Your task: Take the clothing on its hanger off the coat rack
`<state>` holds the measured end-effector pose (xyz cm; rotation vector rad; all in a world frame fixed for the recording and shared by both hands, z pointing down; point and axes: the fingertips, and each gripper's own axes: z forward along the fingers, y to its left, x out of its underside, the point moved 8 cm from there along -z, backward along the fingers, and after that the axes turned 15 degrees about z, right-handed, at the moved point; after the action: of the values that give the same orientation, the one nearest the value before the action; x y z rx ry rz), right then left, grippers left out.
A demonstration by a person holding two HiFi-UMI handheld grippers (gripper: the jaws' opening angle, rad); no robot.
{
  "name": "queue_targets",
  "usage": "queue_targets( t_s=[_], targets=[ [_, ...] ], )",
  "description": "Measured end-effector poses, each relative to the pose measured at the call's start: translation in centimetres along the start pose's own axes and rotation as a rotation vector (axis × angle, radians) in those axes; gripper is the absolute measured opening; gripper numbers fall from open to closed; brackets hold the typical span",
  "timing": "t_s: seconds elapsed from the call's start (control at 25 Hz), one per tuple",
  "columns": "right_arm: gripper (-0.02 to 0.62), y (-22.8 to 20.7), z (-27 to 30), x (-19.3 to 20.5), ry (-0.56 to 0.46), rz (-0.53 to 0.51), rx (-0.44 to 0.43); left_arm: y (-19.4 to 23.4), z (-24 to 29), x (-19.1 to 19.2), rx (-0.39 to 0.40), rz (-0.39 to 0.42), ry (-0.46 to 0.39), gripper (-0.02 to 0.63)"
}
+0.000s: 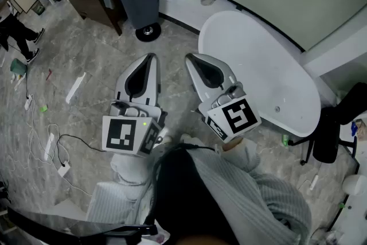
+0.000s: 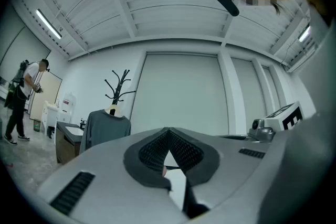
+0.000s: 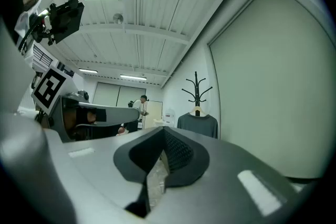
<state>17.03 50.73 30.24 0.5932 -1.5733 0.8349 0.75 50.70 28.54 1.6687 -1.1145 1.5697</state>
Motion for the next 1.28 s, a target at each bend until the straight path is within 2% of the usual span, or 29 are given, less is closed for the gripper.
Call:
queue_targets(
  t_s=[0.12,0.24,0.44,0.6,0.76,0.88,1.0,1.16,1.28],
  targets=[
    [0.002,-0.5,0.3,-0.2,0.0,0.001,-0.008,-0.1,0.6,-0.2,0.013,0.005,-0.012,0.004],
    [0.002,-1.1,0.3,-0.2,0.004,0.008,-0.011,-0.3,0.9,0.3,0.015,0.023,0.023,0.004],
    [0.002,-2.5,0.5,0.3,0.005,0.04,-0.02,-0.8,1.9,0.9,-0.019,0.037,0.053,0.004],
    [0.002,-4.4,1.1,1.0,0.024,0.083,-0.017,-1.3,3.4,1.8,-0.039,0.041,0.042,0.005],
    [0.003,-6.3,2.8,1.2,0.004,0.136,-0.004,-0.3,5.3,2.9,-0.04,0.025,0.078,0.005],
    [0.005,-7.6,6.1,1.6,0.021,0.173,-0.039,2.2,7.3,4.2,-0.067,0.016,0.099,0.005],
    [0.012,-8.7,11.0,2.4,0.038,0.164,-0.058,6.0,10.2,5.5,-0.062,0.041,0.078,0.005],
    [0.012,-10.8,20.5,1.6,0.041,0.127,-0.096,13.7,15.9,5.9,-0.082,0.042,0.076,0.005],
    [0.012,-12.2,28.1,0.7,0.045,0.096,-0.096,20.1,20.3,6.0,-0.065,0.077,0.059,0.005]
  ],
)
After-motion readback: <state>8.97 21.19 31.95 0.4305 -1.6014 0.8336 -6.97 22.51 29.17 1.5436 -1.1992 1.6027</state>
